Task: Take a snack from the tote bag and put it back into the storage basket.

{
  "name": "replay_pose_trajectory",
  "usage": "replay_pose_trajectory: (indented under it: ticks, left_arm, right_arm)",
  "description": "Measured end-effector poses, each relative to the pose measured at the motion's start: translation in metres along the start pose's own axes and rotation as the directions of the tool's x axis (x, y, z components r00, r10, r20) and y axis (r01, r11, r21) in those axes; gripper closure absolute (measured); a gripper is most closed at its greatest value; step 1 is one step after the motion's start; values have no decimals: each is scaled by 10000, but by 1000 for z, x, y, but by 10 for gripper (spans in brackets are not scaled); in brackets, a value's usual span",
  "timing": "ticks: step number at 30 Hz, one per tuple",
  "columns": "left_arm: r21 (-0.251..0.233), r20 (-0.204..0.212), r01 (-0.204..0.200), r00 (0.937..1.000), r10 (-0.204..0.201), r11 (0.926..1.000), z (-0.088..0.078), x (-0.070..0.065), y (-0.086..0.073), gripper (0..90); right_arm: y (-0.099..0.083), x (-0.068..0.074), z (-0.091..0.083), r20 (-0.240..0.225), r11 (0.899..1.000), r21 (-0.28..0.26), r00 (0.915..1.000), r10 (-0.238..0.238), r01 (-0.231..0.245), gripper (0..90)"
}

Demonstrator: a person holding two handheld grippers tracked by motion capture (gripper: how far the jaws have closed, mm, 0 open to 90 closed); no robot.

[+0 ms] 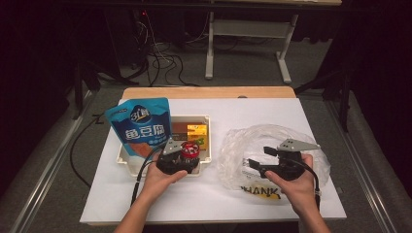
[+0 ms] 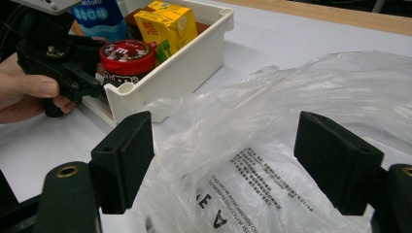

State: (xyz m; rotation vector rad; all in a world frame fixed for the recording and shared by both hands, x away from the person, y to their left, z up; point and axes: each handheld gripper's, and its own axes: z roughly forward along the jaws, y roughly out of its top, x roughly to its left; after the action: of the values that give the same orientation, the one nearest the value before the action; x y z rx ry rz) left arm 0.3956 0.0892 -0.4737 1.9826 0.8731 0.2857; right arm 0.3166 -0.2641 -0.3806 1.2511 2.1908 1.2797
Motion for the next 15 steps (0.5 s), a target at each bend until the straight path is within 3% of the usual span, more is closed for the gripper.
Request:
replay_pose_trajectory:
  ticks: [1, 8, 10, 12, 14, 15]
  left_arm:
    - [61, -76, -223, 9997, 224, 9997, 0, -2, 0, 257]
    - [461, -75, -269, 9996, 273, 9986, 0, -4, -1, 251]
    - [622, 43, -229, 9997, 227, 9978, -2, -5, -1, 209]
    - [615, 82, -76, 9999, 71, 9981, -6, -5, 1, 198]
    - [713, -37, 131, 9999, -128, 9974, -9, -4, 2, 119]
    - [1008, -447, 332, 9986, -288, 9944, -13, -5, 4, 116]
  right_arm:
    - [0, 0, 1, 12, 10000, 3, 10000, -7, 7, 231]
    - [-2, 0, 1, 45, 10000, 63, 10000, -35, 35, 232]
    - [-2, -1, 1, 41, 10000, 60, 10000, -6, 6, 233]
    - [-2, -1, 1, 36, 10000, 61, 10000, 16, -16, 233]
    - [-3, -1, 1, 35, 10000, 76, 10000, -14, 14, 232]
    - [-3, -1, 1, 32, 10000, 76, 10000, -42, 41, 232]
